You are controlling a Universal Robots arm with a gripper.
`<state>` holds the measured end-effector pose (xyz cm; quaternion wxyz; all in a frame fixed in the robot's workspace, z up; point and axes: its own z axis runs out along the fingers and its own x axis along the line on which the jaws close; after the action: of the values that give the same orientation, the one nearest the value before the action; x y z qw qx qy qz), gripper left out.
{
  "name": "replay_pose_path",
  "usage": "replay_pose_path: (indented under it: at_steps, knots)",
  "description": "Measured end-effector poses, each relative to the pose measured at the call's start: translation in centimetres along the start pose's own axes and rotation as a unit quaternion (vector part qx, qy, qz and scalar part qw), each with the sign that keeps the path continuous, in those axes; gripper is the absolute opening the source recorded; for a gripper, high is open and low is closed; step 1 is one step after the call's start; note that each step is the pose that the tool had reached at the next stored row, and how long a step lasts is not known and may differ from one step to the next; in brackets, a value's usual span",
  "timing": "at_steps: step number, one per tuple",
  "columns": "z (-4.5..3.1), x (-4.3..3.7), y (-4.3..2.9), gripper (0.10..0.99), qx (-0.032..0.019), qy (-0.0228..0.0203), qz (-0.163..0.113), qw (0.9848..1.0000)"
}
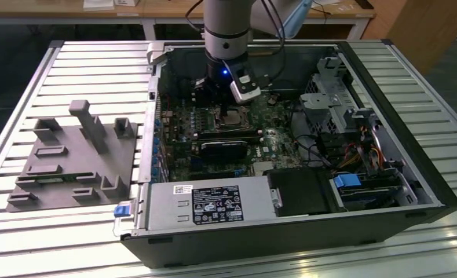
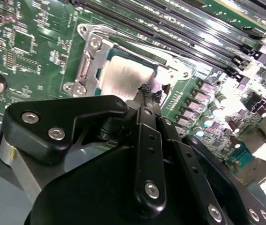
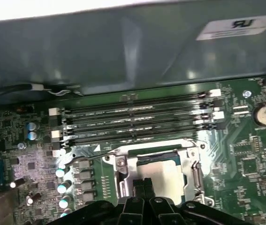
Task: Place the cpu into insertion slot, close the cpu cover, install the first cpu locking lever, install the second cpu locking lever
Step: 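Close the cpu cover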
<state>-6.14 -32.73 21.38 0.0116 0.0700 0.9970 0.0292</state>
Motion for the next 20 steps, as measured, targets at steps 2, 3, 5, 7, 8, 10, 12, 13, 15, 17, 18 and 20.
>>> replay_pose_path:
  at_steps: [2, 3, 5, 7, 8, 10, 12, 13, 15, 17, 18, 20]
  knots:
    - [0.14, 0.27, -0.11, 0.102, -0.0005, -0.0016, -0.001, 1.0]
    - [0.21, 0.38, -0.16, 0.102, -0.0008, -0.0023, -0.002, 1.0]
    - [0.37, 0.56, -0.27, 0.102, -0.0016, -0.0036, -0.003, 1.0]
    - [0.54, 0.73, -0.36, 0.102, -0.0028, -0.0044, -0.005, 1.0]
    - [0.62, 0.81, -0.39, 0.102, -0.0036, -0.0045, -0.005, 1.0]
    - [0.77, 0.87, -0.42, 0.102, -0.0053, -0.0041, -0.008, 0.9999]
    - [0.89, 0.94, -0.44, 0.102, -0.0065, -0.0038, -0.01, 0.9999]
    - [0.96, 1.0, -0.45, 0.102, -0.0073, -0.0036, -0.011, 0.9999]
    - [1.11, 1.12, -0.48, 0.102, -0.0089, -0.0033, -0.014, 0.9999]
    - [1.23, 1.24, -0.5, 0.102, -0.0102, -0.003, -0.017, 0.9998]
    - [1.27, 1.29, -0.51, 0.102, -0.0105, -0.0029, -0.018, 0.9998]
    - [1.31, 1.32, -0.51, 0.102, -0.0107, -0.0026, -0.021, 0.9997]
